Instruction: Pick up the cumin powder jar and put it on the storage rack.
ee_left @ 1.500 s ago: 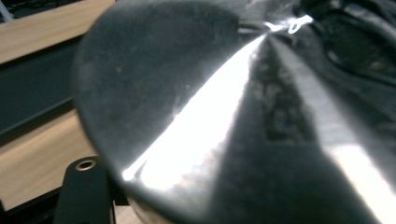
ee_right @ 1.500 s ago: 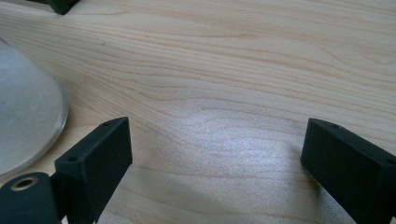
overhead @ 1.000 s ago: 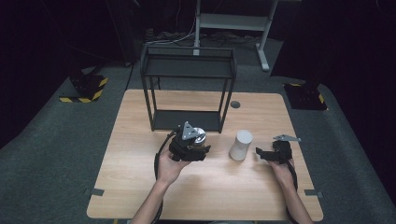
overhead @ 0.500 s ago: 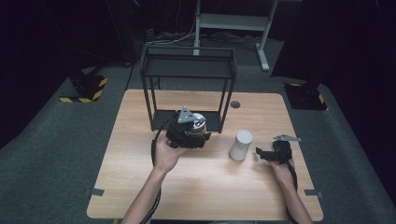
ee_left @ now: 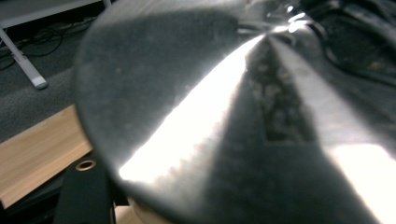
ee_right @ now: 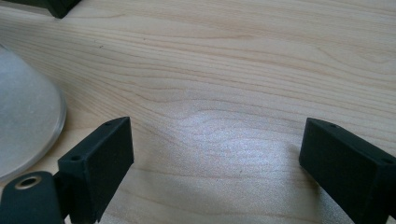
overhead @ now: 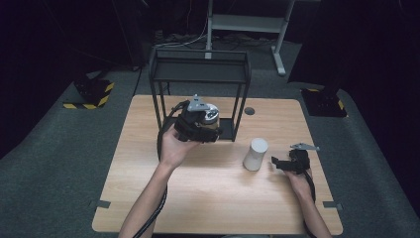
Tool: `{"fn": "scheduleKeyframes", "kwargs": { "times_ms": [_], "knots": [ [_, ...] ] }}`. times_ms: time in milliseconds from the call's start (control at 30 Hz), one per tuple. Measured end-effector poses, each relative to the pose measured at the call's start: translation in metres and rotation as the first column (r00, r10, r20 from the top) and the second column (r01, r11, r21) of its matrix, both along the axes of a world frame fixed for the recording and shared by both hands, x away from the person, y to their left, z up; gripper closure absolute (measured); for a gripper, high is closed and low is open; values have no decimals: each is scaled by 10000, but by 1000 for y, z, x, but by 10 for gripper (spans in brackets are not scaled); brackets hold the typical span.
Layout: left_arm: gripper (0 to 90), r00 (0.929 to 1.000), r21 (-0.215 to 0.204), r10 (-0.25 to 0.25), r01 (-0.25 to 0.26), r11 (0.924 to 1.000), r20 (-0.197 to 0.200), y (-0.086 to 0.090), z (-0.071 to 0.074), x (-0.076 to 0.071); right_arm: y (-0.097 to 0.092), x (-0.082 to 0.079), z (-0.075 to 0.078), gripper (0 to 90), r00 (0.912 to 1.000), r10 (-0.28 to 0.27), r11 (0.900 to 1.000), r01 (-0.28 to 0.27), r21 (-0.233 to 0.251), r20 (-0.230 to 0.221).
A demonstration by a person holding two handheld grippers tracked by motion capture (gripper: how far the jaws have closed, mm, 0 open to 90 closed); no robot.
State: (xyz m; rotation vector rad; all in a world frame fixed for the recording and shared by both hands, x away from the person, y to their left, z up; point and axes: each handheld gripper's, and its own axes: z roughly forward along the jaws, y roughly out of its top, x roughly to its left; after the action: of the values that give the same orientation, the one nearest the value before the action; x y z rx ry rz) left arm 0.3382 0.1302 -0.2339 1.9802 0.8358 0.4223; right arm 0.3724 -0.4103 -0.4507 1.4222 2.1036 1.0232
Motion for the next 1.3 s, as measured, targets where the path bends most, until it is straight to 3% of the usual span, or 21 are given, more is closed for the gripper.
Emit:
{"fn": "scheduleKeyframes", "kwargs": {
  "times_ms": [300,633,767,800,833,867,900,1000,1033,1233,1300],
  "knots": [
    [305,9995,-132,222,-219,9997,221,8,28,7,-2,0,0,99,10000,-14,10000,14,62,8],
    [305,9983,102,368,-373,9993,462,1,52,18,-3,0,-1,99,10000,-4,9999,4,111,11],
    [305,9952,-228,681,-667,9975,703,-3,61,26,-3,0,-1,99,10000,2,9999,-2,128,12],
    [305,9965,15,561,-563,9984,625,-2,68,30,-3,0,-1,99,10000,-1,9999,1,144,9],
    [305,9965,15,561,-563,9984,625,-2,68,30,-3,0,-1,99,10000,-1,9999,1,144,9],
    [305,9942,-250,764,-747,9969,759,-4,66,30,-4,0,-1,99,10000,-6,9998,6,174,7],
    [305,9956,-44,655,-654,9979,675,-3,71,33,-4,0,-1,99,10000,-15,9998,15,197,3],
    [305,9924,-225,947,-932,9954,780,-5,73,39,-5,0,-1,99,10000,-15,9997,15,243,3],
    [305,9943,8,848,-850,9964,648,-3,78,43,-6,0,-1,99,10000,-28,9996,28,285,-18],
    [305,9895,5,1351,-1353,9908,516,-5,82,59,-8,0,-2,99,10000,-45,9992,45,409,-5],
    [305,9832,145,1733,-1744,9846,571,-11,84,65,-9,0,-2,99,10000,-61,9989,62,472,-27]
  ]
}}
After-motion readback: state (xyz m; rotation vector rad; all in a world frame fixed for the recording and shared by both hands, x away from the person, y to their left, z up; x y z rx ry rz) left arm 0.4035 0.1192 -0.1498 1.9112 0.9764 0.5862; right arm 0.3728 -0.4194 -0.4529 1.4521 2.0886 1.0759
